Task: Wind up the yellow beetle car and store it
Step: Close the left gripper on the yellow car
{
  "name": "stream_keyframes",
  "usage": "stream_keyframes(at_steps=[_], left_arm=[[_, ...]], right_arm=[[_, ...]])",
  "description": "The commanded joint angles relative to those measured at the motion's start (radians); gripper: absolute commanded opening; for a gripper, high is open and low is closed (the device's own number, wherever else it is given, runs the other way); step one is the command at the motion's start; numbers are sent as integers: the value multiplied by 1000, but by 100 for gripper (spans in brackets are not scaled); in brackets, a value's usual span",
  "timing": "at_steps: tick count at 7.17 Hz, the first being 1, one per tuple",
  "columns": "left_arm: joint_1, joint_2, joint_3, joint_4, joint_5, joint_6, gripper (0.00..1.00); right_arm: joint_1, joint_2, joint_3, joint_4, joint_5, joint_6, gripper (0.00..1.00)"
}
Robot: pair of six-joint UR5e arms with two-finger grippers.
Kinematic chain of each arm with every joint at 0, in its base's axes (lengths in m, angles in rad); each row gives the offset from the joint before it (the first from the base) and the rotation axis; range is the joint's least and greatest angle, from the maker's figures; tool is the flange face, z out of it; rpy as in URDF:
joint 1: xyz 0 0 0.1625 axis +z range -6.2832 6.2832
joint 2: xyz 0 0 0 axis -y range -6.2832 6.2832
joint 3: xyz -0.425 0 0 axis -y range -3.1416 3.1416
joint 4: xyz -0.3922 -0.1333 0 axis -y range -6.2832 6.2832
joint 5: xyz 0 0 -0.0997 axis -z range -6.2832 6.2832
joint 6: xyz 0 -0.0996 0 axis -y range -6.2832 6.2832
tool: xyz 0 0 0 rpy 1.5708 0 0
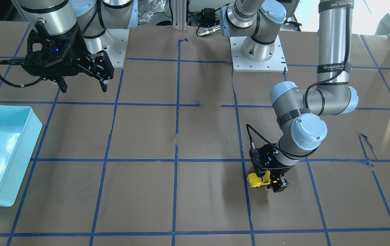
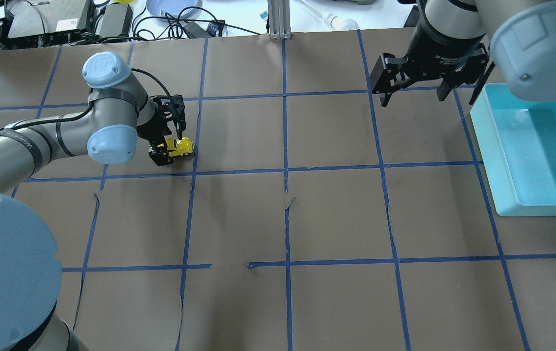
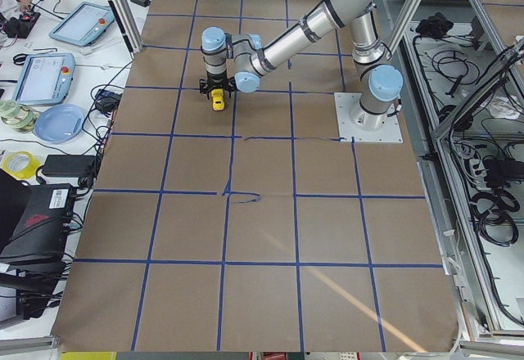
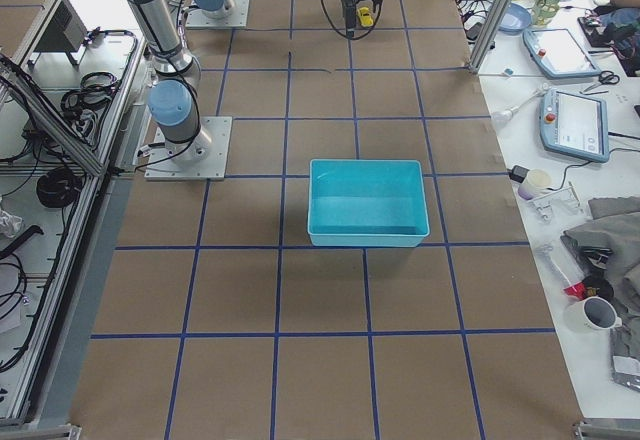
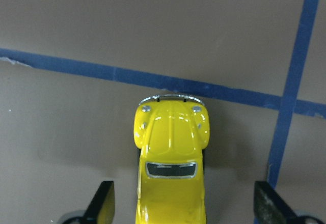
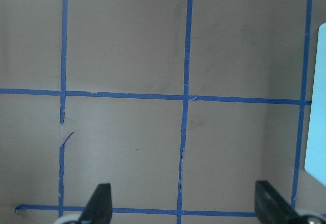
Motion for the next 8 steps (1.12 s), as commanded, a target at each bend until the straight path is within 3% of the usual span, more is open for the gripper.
stream_keyframes(at_steps=[1,2,5,8], left_arm=[[0,-1,4,8,-4,4,55],[0,-1,6,8,-4,4,37],[1,-1,6,20,2,34,22],[7,2,5,22,7,78,20]], right_arm=[[-1,0,0,0,0,1,100],[-1,0,0,0,0,0,100],[-1,0,0,0,1,0,100],[-1,0,0,2,1,0,100]])
